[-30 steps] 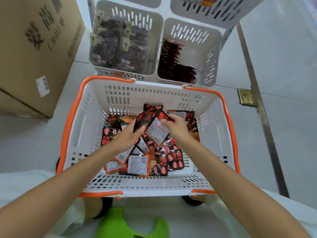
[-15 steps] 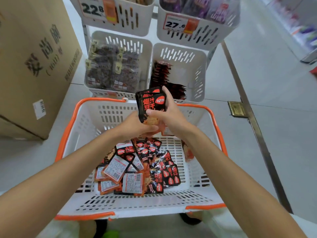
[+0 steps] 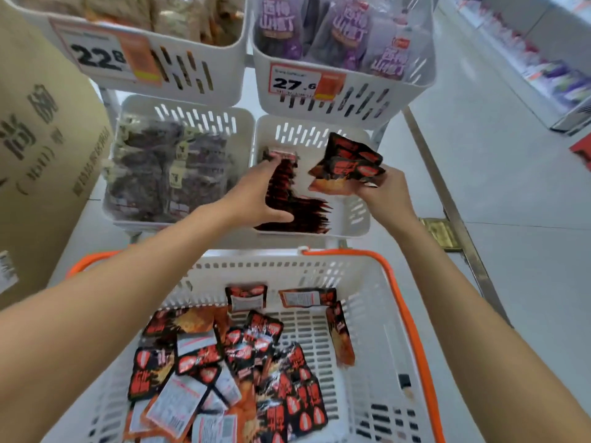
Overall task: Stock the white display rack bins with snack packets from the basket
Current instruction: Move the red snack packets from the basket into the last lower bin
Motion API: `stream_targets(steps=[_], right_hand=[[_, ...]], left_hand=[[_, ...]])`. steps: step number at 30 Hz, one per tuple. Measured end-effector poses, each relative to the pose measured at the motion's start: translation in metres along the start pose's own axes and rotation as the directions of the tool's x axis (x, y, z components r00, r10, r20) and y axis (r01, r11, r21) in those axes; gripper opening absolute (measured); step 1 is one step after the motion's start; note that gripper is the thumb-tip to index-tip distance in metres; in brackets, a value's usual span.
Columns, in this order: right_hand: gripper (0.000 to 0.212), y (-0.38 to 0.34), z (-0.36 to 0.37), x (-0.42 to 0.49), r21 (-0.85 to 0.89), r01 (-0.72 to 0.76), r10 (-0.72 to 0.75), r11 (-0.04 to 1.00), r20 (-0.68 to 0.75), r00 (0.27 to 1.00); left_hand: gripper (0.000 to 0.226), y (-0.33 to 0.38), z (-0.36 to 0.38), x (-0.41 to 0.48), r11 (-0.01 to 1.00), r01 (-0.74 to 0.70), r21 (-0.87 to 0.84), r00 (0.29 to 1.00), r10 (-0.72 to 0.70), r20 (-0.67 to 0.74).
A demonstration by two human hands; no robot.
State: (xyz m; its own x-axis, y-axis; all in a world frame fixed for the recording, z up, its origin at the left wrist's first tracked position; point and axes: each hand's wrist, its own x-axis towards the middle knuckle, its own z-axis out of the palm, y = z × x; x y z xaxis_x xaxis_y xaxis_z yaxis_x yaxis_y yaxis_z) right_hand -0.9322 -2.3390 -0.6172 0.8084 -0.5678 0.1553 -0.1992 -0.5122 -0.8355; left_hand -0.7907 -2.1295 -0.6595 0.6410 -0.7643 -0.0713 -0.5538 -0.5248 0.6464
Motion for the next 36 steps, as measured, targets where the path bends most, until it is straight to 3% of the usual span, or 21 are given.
stream_targets(steps=[3,7,9,11,13,17,23,27,29,31,33,36], right_hand=[[0.027,0.04,0.013,0.031,-0.079,-0.041,0.038,0.996,-0.037,0.999],[0.035,0.08,0.054,0.057,-0.142,-0.009,0.037,0.99,0.196,0.98],[0.045,0.096,0.066,0.067,-0.124,-0.053,0.098,0.991,0.386,0.917],[0.055,0.103,0.067,0.075,-0.042,-0.206,0.192,0.978,0.58,0.792],[0.061,0.099,0.068,0.076,0.023,-0.304,0.208,0.952,0.679,0.704],[0.054,0.095,0.082,0.081,0.003,-0.232,0.18,0.973,0.624,0.76],[0.057,0.098,0.076,0.094,0.012,-0.281,0.197,0.96,0.685,0.702],[0.048,0.089,0.086,0.089,-0.055,-0.066,0.086,0.996,0.68,0.728],[0.054,0.086,0.083,0.097,-0.165,-0.059,0.155,0.985,0.66,0.735],[0.054,0.086,0.08,0.104,-0.206,-0.069,0.195,0.976,0.691,0.696],[0.068,0.086,0.085,0.101,-0.196,-0.08,0.2,0.977,0.727,0.657],[0.1,0.084,0.096,0.093,-0.134,-0.145,0.197,0.98,0.711,0.675]], left_hand=[[0.12,-0.021,0.015,0.018,0.962,0.072,0.263,0.996,-0.082,0.029],[0.122,-0.032,0.029,0.034,0.949,0.088,0.304,0.995,-0.1,0.026],[0.124,-0.034,0.037,0.038,0.95,0.088,0.301,0.995,-0.101,0.026],[0.123,-0.037,0.044,0.038,0.949,0.083,0.304,0.995,-0.094,0.019],[0.122,-0.04,0.048,0.036,0.951,0.08,0.299,0.997,-0.083,-0.002],[0.117,-0.043,0.053,0.038,0.955,0.076,0.286,0.997,-0.067,-0.039],[0.113,-0.043,0.055,0.036,0.968,0.084,0.237,0.996,-0.073,-0.056],[0.112,-0.043,0.057,0.035,0.967,0.09,0.238,0.994,-0.074,-0.077],[0.112,-0.042,0.055,0.035,0.97,0.09,0.227,0.994,-0.075,-0.077],[0.113,-0.042,0.055,0.034,0.972,0.094,0.216,0.994,-0.08,-0.073],[0.114,-0.041,0.056,0.034,0.97,0.096,0.222,0.994,-0.082,-0.073],[0.113,-0.042,0.054,0.034,0.978,0.083,0.192,0.995,-0.071,-0.071]])
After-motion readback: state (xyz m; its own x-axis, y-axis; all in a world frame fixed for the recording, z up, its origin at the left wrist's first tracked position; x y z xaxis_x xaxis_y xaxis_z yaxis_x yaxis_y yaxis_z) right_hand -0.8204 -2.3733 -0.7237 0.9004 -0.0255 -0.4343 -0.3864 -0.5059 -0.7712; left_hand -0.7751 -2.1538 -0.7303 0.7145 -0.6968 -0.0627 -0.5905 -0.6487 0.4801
